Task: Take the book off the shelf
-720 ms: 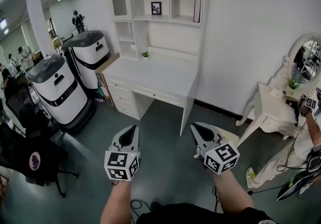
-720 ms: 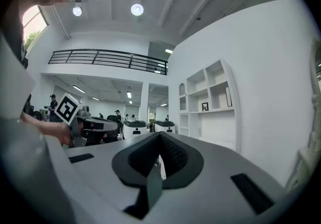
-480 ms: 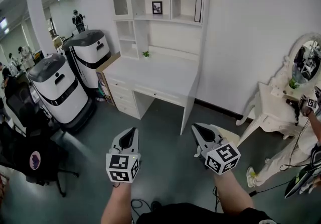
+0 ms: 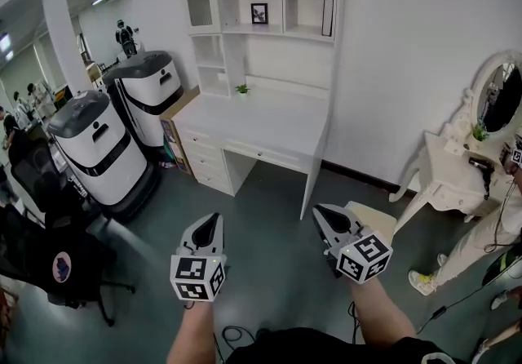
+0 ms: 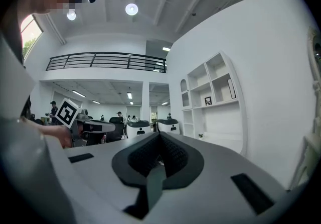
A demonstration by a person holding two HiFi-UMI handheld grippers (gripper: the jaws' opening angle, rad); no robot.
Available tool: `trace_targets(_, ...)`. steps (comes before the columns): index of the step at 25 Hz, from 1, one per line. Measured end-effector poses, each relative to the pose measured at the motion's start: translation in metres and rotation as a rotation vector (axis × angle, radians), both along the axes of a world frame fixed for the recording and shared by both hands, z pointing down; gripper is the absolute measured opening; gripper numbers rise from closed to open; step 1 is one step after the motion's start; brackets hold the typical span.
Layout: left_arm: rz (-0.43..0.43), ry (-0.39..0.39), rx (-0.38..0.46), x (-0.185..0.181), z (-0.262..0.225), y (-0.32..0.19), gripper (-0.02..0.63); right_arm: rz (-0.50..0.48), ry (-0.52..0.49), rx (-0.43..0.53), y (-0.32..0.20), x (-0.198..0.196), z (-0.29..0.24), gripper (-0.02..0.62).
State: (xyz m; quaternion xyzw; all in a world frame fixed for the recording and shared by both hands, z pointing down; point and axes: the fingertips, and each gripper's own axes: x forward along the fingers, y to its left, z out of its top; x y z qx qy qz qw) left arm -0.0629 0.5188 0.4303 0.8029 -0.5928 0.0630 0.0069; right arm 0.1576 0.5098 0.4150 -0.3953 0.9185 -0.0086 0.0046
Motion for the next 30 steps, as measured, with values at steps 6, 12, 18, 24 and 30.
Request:
trace_targets(6, 0.005, 0.02, 0.0, -0.04, 0.009, 0.006, 0.009, -0.009, -0.014, -0.04, 0.012, -0.04, 0.015, 0.014)
trace_targets(12, 0.03, 0.044, -0.036, -0.061, 0.028, 0.001, 0.009, 0.002, 0.001, -0.093, 0.01, -0.067, 0.035, 0.014)
trace_targets(18, 0.045, 0.053, -0.064, -0.063, 0.037, -0.032, 0.011, -0.003, 0.003, -0.112, -0.025, -0.078, 0.039, 0.014)
trace_targets(24, 0.032, 0.041, -0.101, -0.072, 0.051, -0.087, 0.011, -0.023, -0.016, -0.146, -0.083, -0.088, 0.051, 0.014)
trace_targets(30, 0.037, 0.033, -0.139, -0.059, 0.058, -0.171, 0.011, -0.024, -0.034, -0.17, -0.172, -0.076, 0.056, 0.014)
